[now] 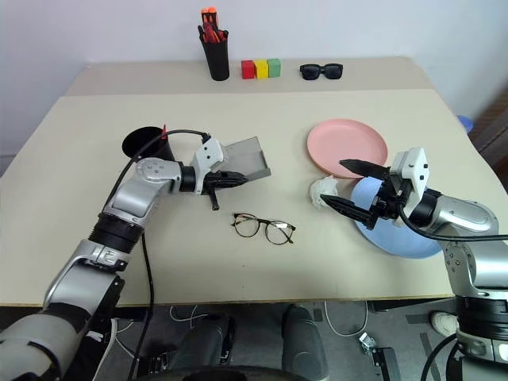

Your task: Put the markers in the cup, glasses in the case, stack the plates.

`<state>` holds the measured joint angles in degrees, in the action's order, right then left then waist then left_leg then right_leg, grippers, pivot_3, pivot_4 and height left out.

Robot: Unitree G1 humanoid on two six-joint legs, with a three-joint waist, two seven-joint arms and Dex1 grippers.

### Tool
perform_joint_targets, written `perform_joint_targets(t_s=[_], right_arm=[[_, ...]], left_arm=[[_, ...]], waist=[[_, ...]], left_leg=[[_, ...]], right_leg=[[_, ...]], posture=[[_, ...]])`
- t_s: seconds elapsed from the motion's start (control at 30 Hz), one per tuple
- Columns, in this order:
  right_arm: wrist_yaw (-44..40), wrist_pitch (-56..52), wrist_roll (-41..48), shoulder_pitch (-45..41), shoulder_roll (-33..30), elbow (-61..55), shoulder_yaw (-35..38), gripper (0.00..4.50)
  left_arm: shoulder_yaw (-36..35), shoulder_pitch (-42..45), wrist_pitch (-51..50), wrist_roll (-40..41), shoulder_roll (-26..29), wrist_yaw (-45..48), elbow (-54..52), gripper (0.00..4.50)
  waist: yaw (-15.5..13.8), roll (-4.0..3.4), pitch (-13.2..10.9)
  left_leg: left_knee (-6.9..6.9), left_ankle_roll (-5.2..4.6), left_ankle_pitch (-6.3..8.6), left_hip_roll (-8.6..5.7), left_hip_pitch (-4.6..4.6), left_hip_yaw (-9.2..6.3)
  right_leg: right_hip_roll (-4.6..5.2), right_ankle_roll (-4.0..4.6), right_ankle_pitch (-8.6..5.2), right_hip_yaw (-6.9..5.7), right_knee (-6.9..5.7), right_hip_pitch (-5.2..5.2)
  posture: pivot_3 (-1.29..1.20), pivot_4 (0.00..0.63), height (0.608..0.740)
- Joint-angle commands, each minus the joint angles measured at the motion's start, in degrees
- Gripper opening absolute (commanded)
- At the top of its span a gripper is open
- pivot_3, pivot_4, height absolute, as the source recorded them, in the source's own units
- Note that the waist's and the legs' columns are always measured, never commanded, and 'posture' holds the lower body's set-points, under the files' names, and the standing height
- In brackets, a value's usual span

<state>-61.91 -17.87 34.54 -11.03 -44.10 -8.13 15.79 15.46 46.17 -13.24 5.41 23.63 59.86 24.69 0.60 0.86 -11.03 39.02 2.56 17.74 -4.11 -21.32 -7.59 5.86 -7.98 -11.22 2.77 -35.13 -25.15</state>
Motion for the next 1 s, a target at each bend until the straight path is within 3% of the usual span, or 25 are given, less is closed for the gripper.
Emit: perform_joint_targets(t_s=[0.03,0.17,0.37,0.77,0.87,1.0], right_arm=[[-0.07,1.34,0.33,-0.88,0.04,-0.57,1.1,4.5],[-0.13,1.43,0.34,-0.87,0.07,-0.53,1.12,4.5],[0.02,1.51,0.3,-0.67,0.12,-0.66,1.18,4.5],[0.15,1.44,0.46,-0.08,0.0,-1.06,1.31,4.5],[0.07,1.37,0.43,-0.38,-0.03,-0.93,1.1,4.5],[-0.02,1.24,0.56,-0.33,-0.12,-1.21,1.11,4.5]], left_arm=[[0.09,2.81,8.33,-0.28,0.23,4.71,1.75,0.03],[0.46,4.04,16.91,-0.27,-0.41,9.81,5.01,0.03],[-0.59,6.62,19.07,1.38,-1.05,17.2,11.8,0.03],[0.05,7.91,24.52,-1.9,-1.83,19.46,20.24,0.03],[-0.48,7.71,25.7,-1.8,-2.36,19.84,20.67,0.87],[-1.05,7.51,27.84,-2.11,-2.29,18.82,20.51,2.83]], waist=[[-0.12,0.0,0.0],[-0.01,0.0,0.0],[0.09,0.0,0.0],[0.05,0.0,0.0],[0.06,0.0,0.0],[0.07,0.0,0.0]], left_leg=[[0.0,0.0,0.0,0.0,-0.01,0.0],[0.0,-0.01,0.01,-0.01,-0.02,0.0],[0.0,-0.01,0.0,-0.01,-0.01,0.01],[0.02,-0.03,0.01,-0.01,-0.02,0.01],[0.02,-0.03,0.01,-0.01,-0.02,0.01],[0.02,-0.03,0.01,-0.01,-0.02,0.01]], right_leg=[[0.0,0.0,0.0,0.0,0.0,0.0],[0.01,0.0,0.0,0.0,0.03,0.0],[0.0,0.0,0.0,0.0,0.01,0.0],[0.0,-0.01,0.0,0.0,0.0,0.0],[0.0,-0.01,0.0,0.0,0.0,0.0],[0.0,-0.01,0.0,0.0,0.0,0.0]], posture=[[0.0,0.15,0.74],[0.0,0.15,0.74],[0.0,0.15,0.74],[0.0,0.15,0.74],[0.0,0.15,0.74],[0.0,0.15,0.74]])
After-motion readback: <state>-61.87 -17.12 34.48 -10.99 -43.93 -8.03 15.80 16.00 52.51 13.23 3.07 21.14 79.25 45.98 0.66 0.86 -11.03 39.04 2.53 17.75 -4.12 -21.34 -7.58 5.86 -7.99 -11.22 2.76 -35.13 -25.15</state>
